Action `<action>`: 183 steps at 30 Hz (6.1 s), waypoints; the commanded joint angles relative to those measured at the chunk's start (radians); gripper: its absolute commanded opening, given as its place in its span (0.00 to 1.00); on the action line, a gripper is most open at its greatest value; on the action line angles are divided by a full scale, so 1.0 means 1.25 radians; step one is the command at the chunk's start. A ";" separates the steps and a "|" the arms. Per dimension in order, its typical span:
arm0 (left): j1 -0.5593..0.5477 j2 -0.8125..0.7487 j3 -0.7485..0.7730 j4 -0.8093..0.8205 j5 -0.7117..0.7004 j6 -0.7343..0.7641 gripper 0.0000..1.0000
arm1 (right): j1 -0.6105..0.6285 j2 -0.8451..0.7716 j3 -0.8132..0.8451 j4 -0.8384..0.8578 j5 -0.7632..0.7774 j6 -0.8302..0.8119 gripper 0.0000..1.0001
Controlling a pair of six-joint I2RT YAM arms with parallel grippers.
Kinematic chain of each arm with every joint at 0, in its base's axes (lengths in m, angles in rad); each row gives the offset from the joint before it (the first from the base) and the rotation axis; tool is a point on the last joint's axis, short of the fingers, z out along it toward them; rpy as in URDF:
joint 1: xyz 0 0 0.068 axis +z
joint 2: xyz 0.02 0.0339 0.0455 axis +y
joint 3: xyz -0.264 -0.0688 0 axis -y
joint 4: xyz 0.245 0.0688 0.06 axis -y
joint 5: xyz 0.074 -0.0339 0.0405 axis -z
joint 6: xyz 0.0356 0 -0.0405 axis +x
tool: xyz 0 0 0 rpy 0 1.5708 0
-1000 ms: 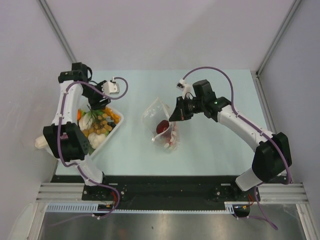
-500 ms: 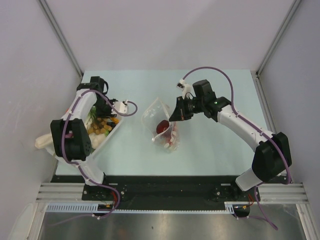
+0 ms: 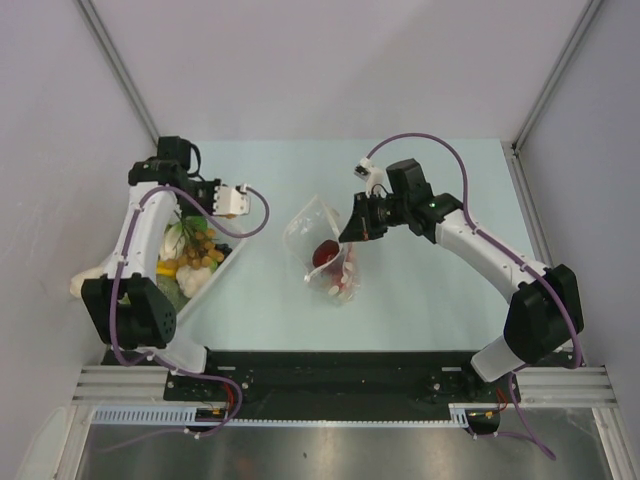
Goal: Place the food in the zip-top bag and seal the zipper
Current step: Place the fake vegetable in the zipper food storage bag, then pick up the fake fruit from the bin.
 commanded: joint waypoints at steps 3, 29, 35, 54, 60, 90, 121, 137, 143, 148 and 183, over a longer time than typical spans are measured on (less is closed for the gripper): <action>-0.010 -0.049 0.173 -0.021 0.258 -0.314 0.00 | -0.009 -0.012 0.003 0.011 -0.015 0.001 0.00; -0.336 -0.188 -0.285 0.532 0.160 -1.866 0.06 | -0.004 -0.030 0.004 0.046 -0.035 0.021 0.00; -0.353 -0.164 -0.264 0.522 0.140 -1.896 0.07 | 0.012 -0.035 0.003 0.041 -0.027 0.006 0.00; -0.416 -0.243 -0.304 0.516 0.167 -1.798 0.46 | 0.020 -0.043 0.004 0.126 -0.175 0.046 0.00; -0.390 -0.309 -0.246 0.394 0.155 -1.587 1.00 | 0.009 -0.048 0.004 0.130 -0.180 0.048 0.00; -0.348 -0.312 -0.302 0.330 0.347 -1.430 0.00 | -0.015 -0.077 0.004 0.000 -0.061 -0.076 0.31; -0.383 -0.282 -0.205 0.323 0.304 -1.557 0.02 | 0.112 -0.057 0.293 -0.317 0.207 -0.294 0.70; -0.339 -0.334 -0.279 0.346 0.240 -1.500 0.02 | 0.137 -0.005 0.234 -0.298 0.253 -0.277 0.00; -0.311 -0.332 -0.245 0.318 0.172 -1.371 0.18 | 0.084 0.000 0.279 -0.389 0.089 -0.287 0.00; -0.311 -0.359 -0.242 0.301 0.186 -1.318 0.34 | 0.148 -0.005 0.266 -0.370 0.027 -0.266 0.00; 0.218 -0.089 -0.080 0.346 -0.128 -1.355 1.00 | -0.005 0.185 0.408 -0.375 0.091 -0.080 0.00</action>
